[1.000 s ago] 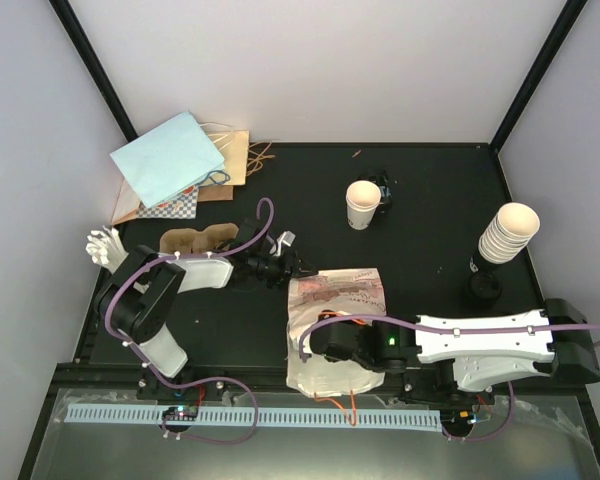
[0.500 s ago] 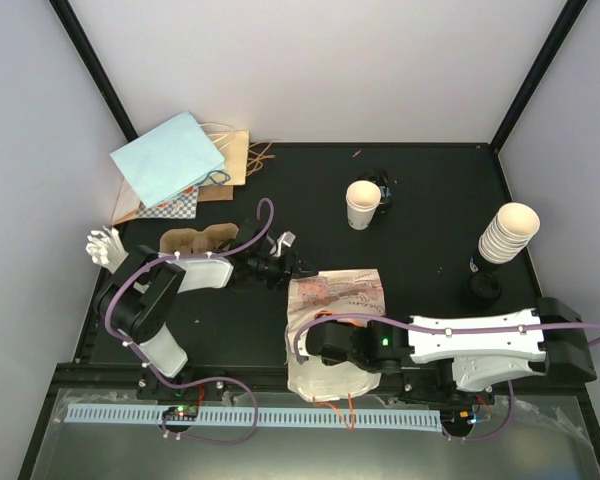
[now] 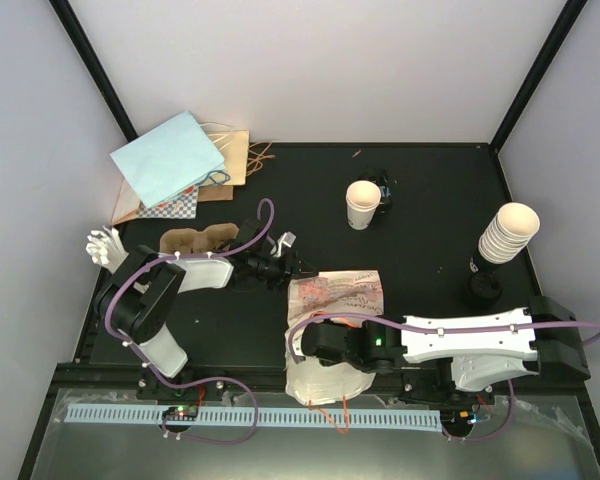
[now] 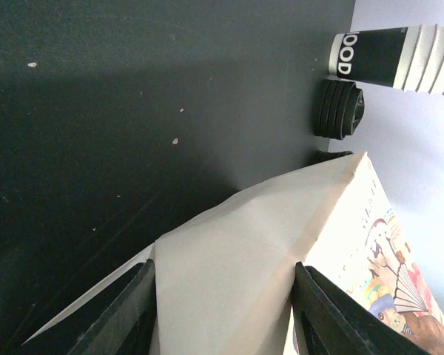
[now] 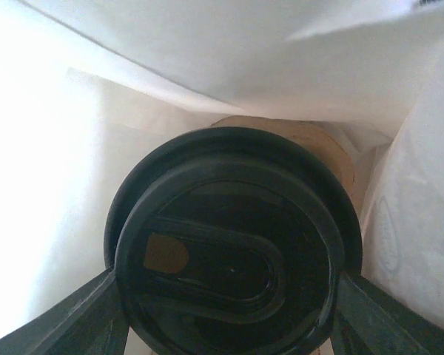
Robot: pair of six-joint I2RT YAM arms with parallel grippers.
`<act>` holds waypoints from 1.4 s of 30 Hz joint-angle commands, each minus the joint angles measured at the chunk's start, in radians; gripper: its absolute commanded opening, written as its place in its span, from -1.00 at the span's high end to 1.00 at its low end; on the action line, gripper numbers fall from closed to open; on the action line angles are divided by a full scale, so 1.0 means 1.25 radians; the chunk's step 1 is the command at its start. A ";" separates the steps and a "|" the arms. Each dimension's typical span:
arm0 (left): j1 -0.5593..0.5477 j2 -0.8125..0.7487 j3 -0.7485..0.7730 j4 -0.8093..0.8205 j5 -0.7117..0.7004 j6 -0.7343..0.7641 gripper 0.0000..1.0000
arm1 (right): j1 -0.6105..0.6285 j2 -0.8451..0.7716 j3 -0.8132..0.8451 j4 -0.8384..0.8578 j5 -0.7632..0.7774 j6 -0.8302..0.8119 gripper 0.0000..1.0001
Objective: Pack the takeout coffee
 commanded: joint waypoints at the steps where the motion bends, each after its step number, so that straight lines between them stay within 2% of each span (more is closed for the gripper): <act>1: -0.020 0.001 -0.008 -0.048 0.051 -0.015 -0.03 | -0.012 0.037 -0.018 -0.060 -0.053 0.019 0.03; 9: -0.021 0.003 -0.006 -0.044 0.050 -0.018 -0.03 | -0.013 0.021 -0.019 -0.073 -0.062 0.018 0.04; 21: -0.020 0.017 0.014 -0.044 0.058 -0.025 -0.06 | -0.011 -0.046 0.013 -0.069 0.018 -0.010 0.04; 28: -0.020 0.037 0.040 -0.048 0.066 -0.030 -0.12 | -0.012 -0.078 0.035 -0.108 -0.021 -0.018 0.03; 42: -0.019 0.057 0.056 -0.051 0.070 -0.030 -0.11 | -0.012 -0.111 0.060 -0.111 0.040 -0.037 0.04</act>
